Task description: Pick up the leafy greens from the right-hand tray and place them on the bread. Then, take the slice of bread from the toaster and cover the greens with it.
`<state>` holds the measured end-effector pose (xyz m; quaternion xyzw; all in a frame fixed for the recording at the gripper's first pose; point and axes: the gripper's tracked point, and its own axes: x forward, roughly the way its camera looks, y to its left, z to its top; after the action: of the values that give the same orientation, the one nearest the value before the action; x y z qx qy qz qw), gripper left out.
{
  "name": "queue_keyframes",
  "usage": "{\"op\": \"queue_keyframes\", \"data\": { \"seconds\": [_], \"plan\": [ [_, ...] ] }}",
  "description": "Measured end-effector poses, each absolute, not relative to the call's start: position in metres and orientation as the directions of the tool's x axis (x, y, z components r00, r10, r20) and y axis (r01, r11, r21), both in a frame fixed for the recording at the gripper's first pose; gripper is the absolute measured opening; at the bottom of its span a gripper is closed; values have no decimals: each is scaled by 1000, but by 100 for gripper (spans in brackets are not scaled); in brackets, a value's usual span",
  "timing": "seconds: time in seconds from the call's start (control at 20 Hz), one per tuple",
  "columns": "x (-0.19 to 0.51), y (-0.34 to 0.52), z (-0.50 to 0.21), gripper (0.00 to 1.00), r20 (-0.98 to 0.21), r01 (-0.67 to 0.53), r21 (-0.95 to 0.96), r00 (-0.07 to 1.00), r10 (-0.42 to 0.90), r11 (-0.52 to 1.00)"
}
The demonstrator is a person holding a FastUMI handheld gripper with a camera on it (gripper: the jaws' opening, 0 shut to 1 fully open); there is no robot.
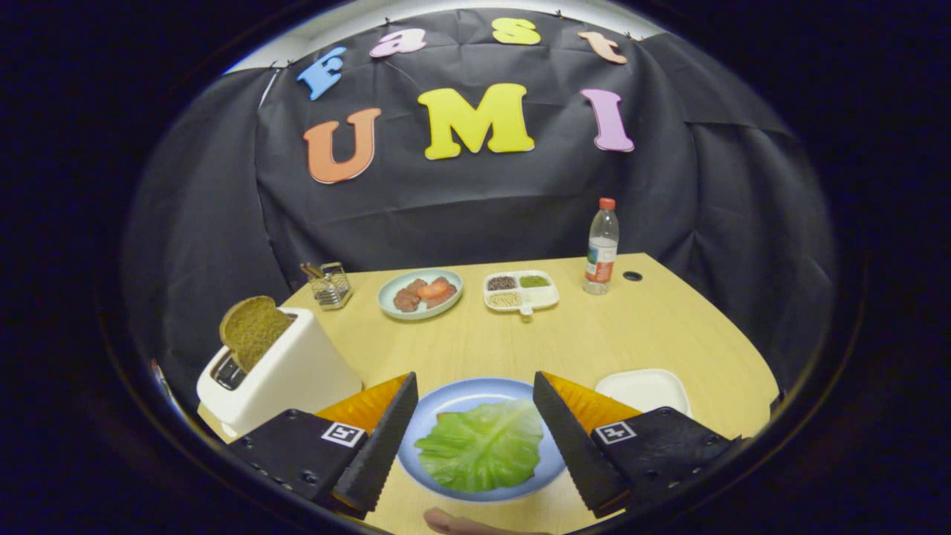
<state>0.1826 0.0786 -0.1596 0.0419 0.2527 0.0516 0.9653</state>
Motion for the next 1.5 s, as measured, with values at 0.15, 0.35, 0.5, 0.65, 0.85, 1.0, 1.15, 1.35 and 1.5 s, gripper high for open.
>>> {"op": "queue_keyframes", "data": {
  "seconds": [0.15,0.35,0.5,0.65,0.85,1.0,1.15,1.35,1.5],
  "plan": [
    [179,116,-125,96,-442,-110,137,883,160,984],
    [173,179,-88,96,-388,-192,141,892,233,971],
    [166,231,-68,96,-339,-274,108,893,295,956],
    [166,271,-73,96,-332,-308,64,891,311,949],
    [180,300,-105,96,-389,-268,35,884,260,963],
    [194,310,-127,96,-452,-241,9,865,220,970],
    [202,319,-140,78,-503,-237,28,836,219,971],
    [199,314,-152,41,-599,-208,55,776,199,977],
    [200,309,-151,17,-611,-194,58,769,189,979]
  ]
}}
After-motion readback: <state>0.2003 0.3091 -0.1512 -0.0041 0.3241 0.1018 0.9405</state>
